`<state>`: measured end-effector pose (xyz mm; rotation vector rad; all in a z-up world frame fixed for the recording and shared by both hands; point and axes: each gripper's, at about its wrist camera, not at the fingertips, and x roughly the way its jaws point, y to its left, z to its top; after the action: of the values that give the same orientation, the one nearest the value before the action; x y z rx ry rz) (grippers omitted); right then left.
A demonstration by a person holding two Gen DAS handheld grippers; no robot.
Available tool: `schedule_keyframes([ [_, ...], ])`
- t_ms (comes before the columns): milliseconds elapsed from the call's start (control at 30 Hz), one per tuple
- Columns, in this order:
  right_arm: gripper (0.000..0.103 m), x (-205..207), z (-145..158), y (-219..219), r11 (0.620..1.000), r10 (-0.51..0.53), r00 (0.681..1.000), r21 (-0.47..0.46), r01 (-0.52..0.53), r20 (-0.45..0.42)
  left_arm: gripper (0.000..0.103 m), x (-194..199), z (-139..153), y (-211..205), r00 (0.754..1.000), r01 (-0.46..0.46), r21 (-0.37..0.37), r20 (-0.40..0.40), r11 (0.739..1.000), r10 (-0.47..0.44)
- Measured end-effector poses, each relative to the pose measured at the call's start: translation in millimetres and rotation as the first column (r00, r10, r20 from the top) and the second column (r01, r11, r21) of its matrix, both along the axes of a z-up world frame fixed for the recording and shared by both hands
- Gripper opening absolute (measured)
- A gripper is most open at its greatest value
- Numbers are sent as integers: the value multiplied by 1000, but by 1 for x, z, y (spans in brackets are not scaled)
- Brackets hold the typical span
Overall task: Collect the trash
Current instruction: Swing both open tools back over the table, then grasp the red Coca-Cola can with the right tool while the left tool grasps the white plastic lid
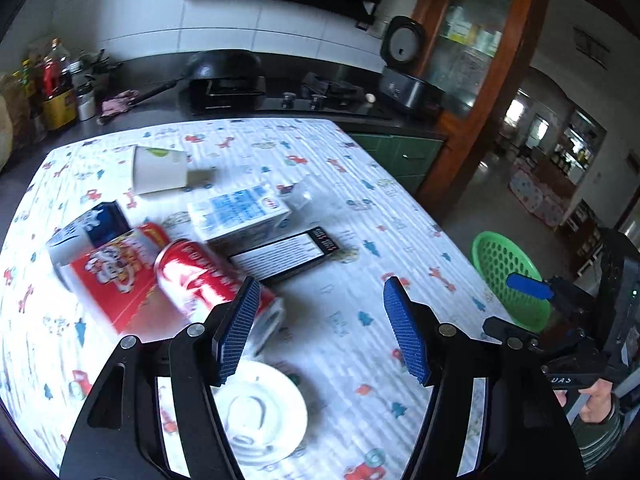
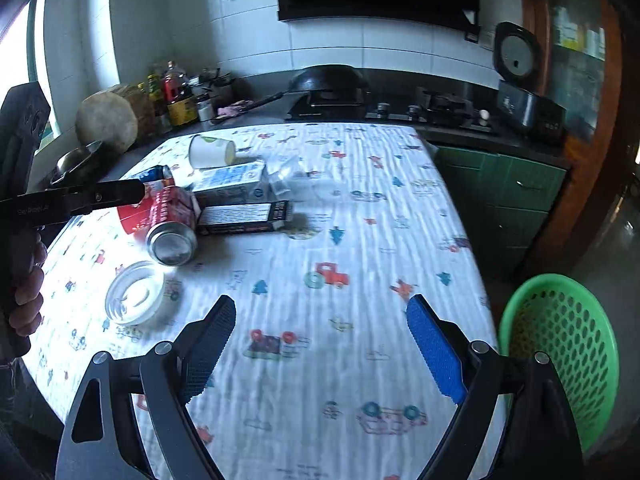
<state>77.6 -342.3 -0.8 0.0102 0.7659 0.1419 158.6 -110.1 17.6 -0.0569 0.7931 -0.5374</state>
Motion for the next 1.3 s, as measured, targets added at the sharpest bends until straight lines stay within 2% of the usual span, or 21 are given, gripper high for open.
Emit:
schedule_keyframes([
  [333, 84, 56, -3, 90, 978, 207, 977, 27, -206, -53, 66, -8, -23, 92, 984, -175, 34, -34, 984, 176],
  [600, 84, 99, -16, 151, 949, 313, 943, -1, -315, -111, 66, -14, -39, 139, 964, -258, 27, -61, 966, 260],
  [800, 84, 123, -27, 180, 935, 346, 926, -29, -354, -149, 66, -17, -47, 156, 954, -290, 19, -78, 957, 290],
  [1067, 84, 151, -46, 208, 917, 351, 913, -118, -380, -208, 66, -20, -58, 163, 950, -296, 19, -101, 955, 297],
  [1233, 76, 160, -54, 216, 910, 338, 911, -164, -380, -235, 66, -21, -63, 157, 957, -269, 20, -110, 963, 270],
  [1300, 66, 162, -57, 216, 910, 331, 912, -174, -376, -242, 66, -22, -64, 153, 959, -257, 23, -113, 966, 258],
])
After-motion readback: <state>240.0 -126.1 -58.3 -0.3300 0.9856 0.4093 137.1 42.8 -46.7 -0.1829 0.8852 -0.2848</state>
